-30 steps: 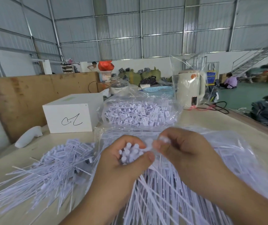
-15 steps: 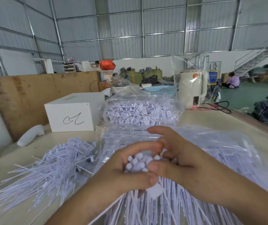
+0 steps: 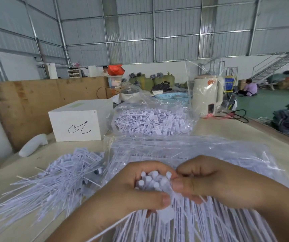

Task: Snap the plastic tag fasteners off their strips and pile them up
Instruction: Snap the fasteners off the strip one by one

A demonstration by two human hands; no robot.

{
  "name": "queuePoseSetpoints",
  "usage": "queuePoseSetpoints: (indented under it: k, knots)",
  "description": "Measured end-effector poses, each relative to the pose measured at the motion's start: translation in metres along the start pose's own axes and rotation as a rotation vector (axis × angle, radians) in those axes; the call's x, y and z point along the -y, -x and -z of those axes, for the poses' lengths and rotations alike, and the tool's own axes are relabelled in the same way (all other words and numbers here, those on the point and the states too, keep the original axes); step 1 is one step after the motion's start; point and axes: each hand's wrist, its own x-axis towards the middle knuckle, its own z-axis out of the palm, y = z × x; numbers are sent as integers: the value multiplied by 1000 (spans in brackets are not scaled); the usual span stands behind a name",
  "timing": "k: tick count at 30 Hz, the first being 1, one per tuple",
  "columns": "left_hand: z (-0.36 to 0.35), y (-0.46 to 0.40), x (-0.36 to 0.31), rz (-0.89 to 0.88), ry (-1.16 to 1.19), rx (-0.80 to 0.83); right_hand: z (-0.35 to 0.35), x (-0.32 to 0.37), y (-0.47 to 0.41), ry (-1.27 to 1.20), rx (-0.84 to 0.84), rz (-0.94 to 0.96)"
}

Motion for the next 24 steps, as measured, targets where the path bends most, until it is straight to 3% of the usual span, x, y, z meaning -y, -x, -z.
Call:
queuePoseSetpoints:
  k: [7,14,18,21,24]
  knots:
    - [-25,-11,4,-70,103,-417,-19,-1,-11,105,-493,35]
    - [-27,-12,-1,-96,169,-578,-45,1,-20,156,-756,140]
    - [-24,-10,-1,-63,200,-580,-45,2,-23,15,-690,151]
    - [-24,-9,-2,-45,207,-517,-27,-1,-17,-195,-451,96]
    - [-25,-9,-3,-17,187,-484,-8,-1,-7,-167,-248,-3]
